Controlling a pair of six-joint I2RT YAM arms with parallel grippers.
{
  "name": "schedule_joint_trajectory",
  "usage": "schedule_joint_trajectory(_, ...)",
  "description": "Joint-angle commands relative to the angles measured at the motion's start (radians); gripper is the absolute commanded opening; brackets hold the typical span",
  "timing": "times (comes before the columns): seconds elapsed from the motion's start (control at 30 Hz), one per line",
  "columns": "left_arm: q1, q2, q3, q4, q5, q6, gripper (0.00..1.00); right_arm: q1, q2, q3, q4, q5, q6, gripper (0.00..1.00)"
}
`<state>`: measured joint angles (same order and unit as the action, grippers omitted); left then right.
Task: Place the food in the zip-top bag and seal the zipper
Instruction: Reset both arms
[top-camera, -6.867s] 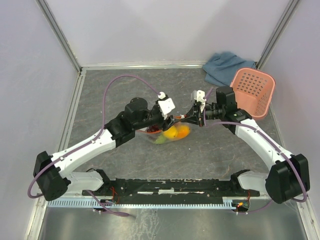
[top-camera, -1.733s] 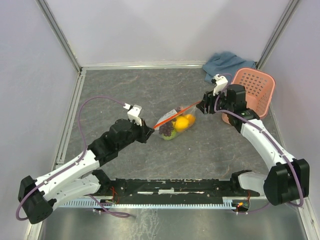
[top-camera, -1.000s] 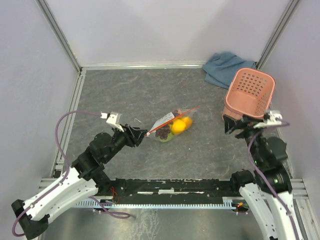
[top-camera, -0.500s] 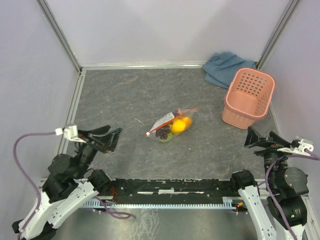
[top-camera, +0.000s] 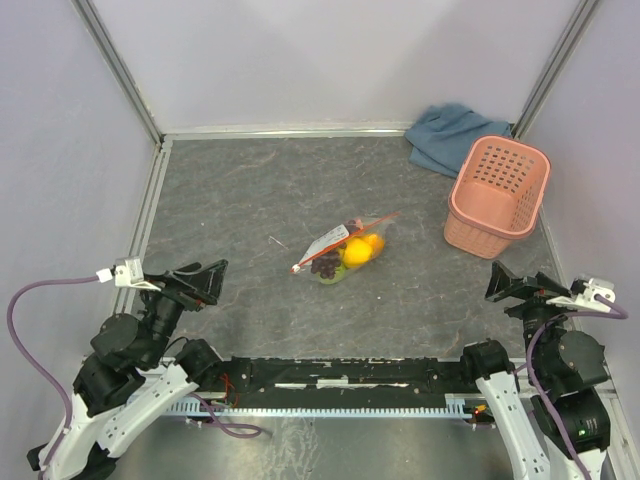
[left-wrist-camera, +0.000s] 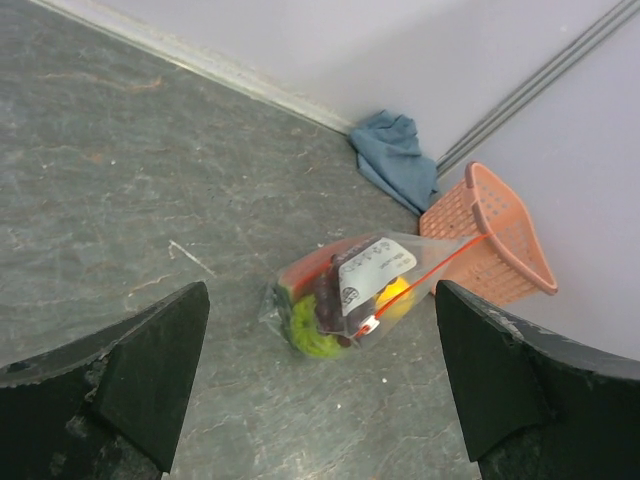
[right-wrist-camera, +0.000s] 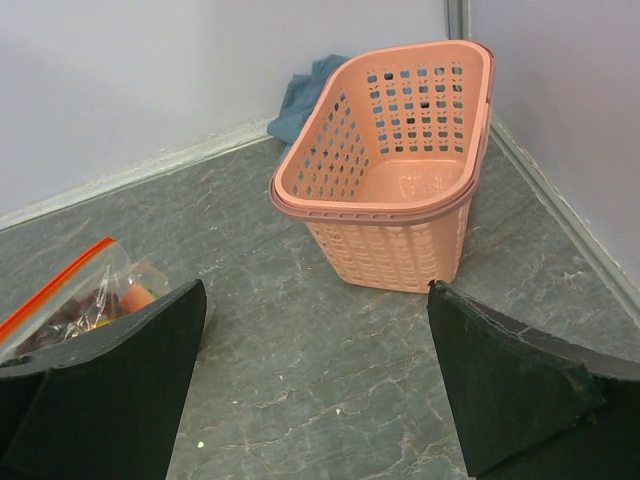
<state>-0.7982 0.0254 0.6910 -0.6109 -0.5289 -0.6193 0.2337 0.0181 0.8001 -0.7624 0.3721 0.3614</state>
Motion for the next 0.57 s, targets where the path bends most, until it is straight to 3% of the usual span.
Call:
schedule_joint_trajectory(0.0,0.003,0.007,0.028,-0.059,-0.062,-0.053,0.99,0.0,-0.012,0.004,0.013,0.031,-0.004,0.99)
schedule_joint_trajectory(0.53,0.003,0.007,0.01,-0.023,-0.002,-0.005,1.0,0.0,-0.014,0.0,0.016,0.026,-0.006,0.99)
